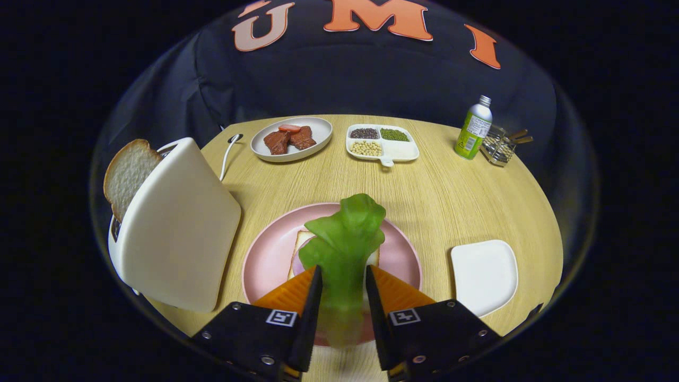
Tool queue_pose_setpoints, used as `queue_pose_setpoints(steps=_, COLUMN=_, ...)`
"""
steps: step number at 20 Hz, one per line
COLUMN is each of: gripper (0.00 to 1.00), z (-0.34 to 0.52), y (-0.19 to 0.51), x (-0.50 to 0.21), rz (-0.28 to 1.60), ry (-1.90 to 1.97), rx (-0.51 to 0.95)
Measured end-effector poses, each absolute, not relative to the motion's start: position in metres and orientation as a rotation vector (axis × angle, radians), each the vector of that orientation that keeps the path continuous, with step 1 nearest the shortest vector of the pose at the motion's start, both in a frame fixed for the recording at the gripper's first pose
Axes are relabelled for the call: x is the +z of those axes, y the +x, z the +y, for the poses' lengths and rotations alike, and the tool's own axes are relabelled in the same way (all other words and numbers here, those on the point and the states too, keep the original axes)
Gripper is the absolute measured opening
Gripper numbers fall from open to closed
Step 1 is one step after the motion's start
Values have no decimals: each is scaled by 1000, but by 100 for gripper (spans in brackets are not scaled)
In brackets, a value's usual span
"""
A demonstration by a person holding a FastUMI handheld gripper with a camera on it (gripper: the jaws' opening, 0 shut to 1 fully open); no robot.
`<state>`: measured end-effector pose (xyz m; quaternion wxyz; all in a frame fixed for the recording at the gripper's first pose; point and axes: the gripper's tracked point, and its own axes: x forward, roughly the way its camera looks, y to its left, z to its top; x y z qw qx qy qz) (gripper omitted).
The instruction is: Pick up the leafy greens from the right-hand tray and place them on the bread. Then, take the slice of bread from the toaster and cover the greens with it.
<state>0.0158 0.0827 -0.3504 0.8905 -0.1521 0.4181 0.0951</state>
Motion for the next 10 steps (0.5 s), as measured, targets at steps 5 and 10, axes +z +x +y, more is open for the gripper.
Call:
queue_pose_setpoints(steps=5, gripper=80, z=77, y=21, x=-346, rz=856, ry=-327, rx=159)
queue_pose_setpoints(steps=10, gripper=98, z=79, y=20, x=-328, rz=835, ry=-334, rx=130)
